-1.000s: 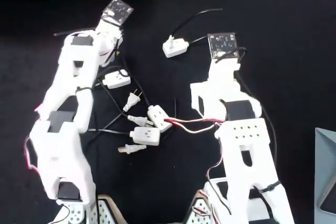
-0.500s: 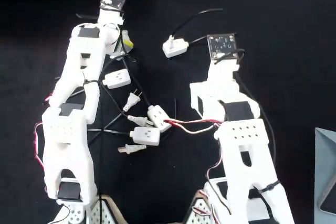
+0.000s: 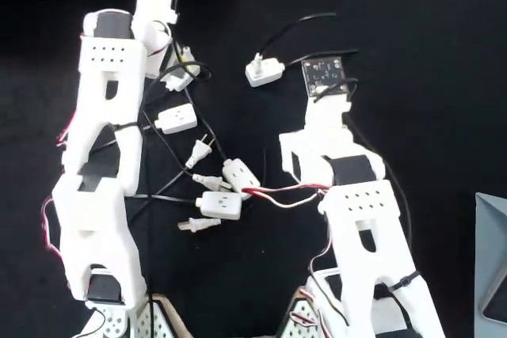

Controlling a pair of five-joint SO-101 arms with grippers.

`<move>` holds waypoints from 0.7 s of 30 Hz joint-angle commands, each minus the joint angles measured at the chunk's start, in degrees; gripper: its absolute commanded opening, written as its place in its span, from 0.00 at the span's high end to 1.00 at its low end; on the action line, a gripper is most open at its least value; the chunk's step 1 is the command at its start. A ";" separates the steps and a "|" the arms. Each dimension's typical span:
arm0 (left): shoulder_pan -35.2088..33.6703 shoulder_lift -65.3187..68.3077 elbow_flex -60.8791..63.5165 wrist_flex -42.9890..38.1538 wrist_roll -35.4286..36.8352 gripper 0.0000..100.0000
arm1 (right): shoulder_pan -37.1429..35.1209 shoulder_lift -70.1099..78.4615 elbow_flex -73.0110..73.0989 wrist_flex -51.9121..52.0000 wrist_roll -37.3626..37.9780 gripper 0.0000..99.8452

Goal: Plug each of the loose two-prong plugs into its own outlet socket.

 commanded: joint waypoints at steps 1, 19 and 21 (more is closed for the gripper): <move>-0.57 -7.82 -3.30 5.36 0.18 0.84 | -1.32 -1.27 -0.57 0.26 0.00 0.93; -13.85 -38.77 27.74 5.71 -0.53 0.84 | -20.66 2.24 -13.05 12.75 10.99 0.92; -15.34 -42.99 35.82 0.97 -0.53 0.84 | -22.24 6.64 -16.75 15.21 10.90 0.92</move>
